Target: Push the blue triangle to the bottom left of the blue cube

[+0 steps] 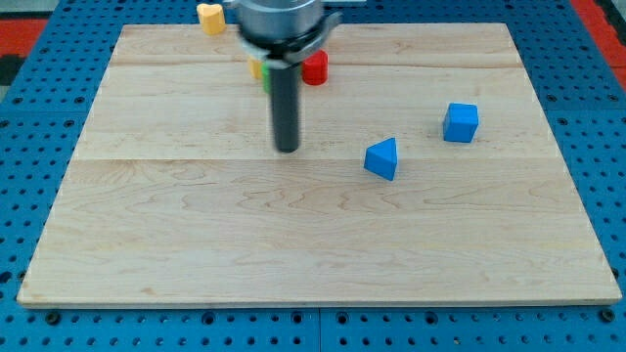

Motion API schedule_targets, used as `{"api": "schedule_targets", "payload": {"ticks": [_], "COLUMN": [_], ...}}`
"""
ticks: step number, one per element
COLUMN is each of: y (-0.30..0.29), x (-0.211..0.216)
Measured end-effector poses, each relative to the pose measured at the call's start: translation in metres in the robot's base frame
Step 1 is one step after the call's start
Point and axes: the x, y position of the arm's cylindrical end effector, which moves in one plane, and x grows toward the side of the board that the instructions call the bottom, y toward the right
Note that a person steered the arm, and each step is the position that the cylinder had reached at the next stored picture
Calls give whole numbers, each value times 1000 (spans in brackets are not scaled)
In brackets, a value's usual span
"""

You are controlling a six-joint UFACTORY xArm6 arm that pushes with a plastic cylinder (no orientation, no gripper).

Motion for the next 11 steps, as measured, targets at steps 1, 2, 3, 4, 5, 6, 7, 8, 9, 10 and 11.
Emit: {"api": "schedule_targets", "payload": {"ticks": [1,2,3,4,5,6,7,8,9,10,11], "y": [6,32,83,127,159,184,193,165,117,83,65], "x": [37,35,34,31,15,1,0,20,49,36,16]}}
